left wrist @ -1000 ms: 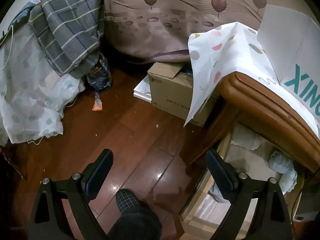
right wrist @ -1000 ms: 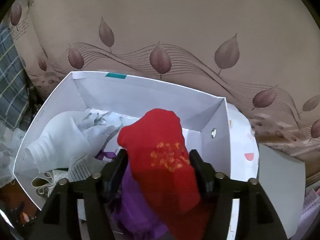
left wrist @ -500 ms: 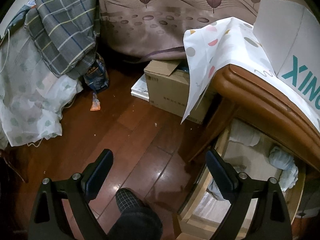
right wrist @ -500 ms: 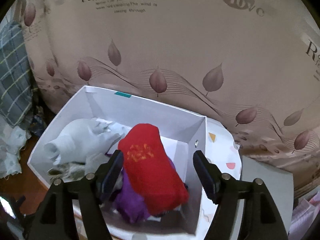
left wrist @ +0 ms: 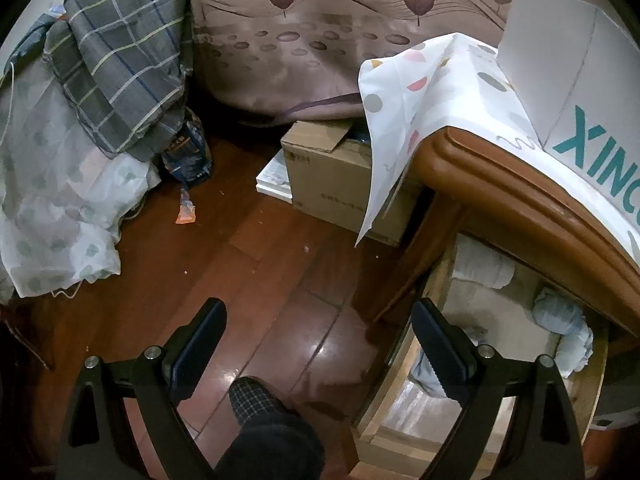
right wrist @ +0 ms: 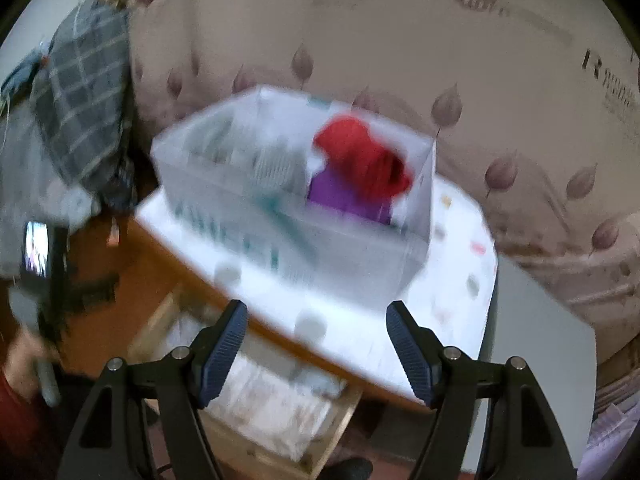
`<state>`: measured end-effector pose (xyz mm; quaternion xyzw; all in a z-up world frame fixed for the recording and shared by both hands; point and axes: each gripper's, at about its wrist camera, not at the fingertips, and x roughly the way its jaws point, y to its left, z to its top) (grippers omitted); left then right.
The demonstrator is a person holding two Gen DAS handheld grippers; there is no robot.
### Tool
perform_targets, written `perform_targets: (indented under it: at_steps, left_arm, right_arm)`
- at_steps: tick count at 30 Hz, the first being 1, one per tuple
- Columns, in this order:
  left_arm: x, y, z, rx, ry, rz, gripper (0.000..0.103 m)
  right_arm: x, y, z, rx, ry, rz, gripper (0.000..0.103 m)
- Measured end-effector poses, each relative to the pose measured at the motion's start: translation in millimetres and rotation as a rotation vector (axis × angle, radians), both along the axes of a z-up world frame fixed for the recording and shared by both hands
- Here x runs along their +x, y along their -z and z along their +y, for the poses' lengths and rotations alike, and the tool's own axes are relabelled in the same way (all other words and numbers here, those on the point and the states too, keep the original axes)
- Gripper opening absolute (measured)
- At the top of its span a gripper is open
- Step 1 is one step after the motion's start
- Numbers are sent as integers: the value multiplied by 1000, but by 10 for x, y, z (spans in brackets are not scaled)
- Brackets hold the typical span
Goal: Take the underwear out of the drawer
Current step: 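Move the right tool down into the drawer to the white underwear, then grasp the white underwear with the right tool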
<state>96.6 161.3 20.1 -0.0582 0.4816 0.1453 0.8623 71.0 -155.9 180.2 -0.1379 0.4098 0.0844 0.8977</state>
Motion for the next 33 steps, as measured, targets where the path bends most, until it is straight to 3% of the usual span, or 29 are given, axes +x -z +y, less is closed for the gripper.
perform_targets:
  at_steps: [5,9,11,19,24,30,33]
  left_arm:
    - [2,11,11,-2,-3,8,92]
    - [15,41,48,-15,-16,22,92]
    - [21,66,83,-22,-30,33,92]
    - [34,144,146,-15,-61,73,92]
    - [41,155,142,-6,-58,84,92]
    - [73,194,132,-8,-54,103,92]
    - [71,195,139,-8,-51,106,92]
  right_arm:
    - [-121,919,-23,-62,-27,149,73]
    - [-44,1500,9,-161,-58,229,54]
    - [66,1740,-14,-160,-54,268,54]
    - [404,2353,-43,-267,-65,314,53]
    - [391,2595,80,-382,-153,225,53]
    - [361,2966,172,-493,-220,246,53]
    - [438,3088,135,-500,-221,239,53]
